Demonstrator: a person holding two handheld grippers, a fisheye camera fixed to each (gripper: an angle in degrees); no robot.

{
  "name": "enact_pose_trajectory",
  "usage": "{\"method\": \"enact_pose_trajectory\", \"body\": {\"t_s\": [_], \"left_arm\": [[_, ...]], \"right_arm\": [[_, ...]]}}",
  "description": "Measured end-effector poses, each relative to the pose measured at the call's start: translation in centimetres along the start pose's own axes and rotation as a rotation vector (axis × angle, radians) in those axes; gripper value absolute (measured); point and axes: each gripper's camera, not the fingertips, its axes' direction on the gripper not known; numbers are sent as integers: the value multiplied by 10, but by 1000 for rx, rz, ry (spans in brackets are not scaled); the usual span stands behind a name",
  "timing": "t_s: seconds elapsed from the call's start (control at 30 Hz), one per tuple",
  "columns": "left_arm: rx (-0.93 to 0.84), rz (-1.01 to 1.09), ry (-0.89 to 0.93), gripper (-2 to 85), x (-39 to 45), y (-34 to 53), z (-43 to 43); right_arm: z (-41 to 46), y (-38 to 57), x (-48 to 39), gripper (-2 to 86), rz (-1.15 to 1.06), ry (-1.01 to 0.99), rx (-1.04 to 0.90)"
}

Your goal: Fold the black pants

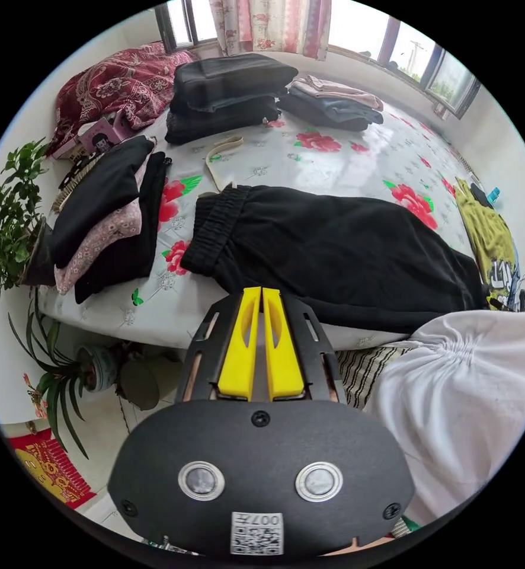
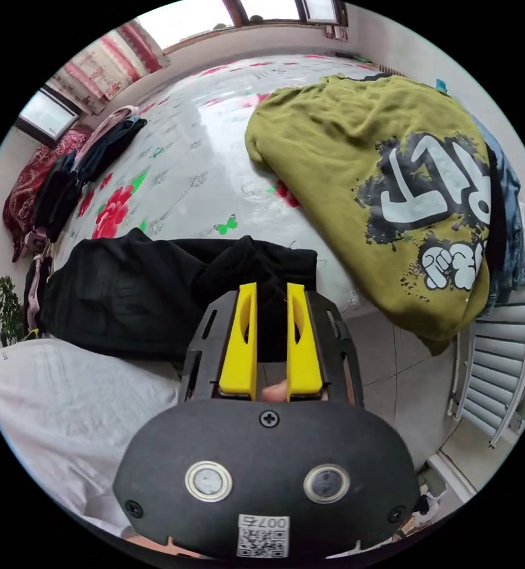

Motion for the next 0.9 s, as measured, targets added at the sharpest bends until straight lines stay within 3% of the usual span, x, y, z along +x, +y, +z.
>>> {"method": "enact_pose_trajectory", "body": {"t_s": [0.23,0.33,0.37,0.47,0.53,0.7,0.8,0.9], "left_arm": [[-60,-53,-62,-9,34,-33,42],[-206,-110,-85,-9,38,-33,90],[-159,-109,-97,-9,40,-32,88],[-175,-153,-67,-10,35,-37,84],[-133,-155,-70,-10,33,-37,76],[14,-269,-39,-10,16,-34,53],[15,-331,-62,-10,3,-36,58],[-53,-370,-69,-10,-7,-37,77]], "right_arm": [[-68,64,23,5,-76,174,206],[-21,66,62,9,94,254,33],[-12,58,74,11,134,258,-37],[-48,35,57,13,78,256,190],[-59,7,31,17,-48,154,257],[-14,-103,-82,42,-390,-464,156],[38,-157,-153,53,-481,-677,24],[93,-197,-209,60,-494,-746,-121]]}}
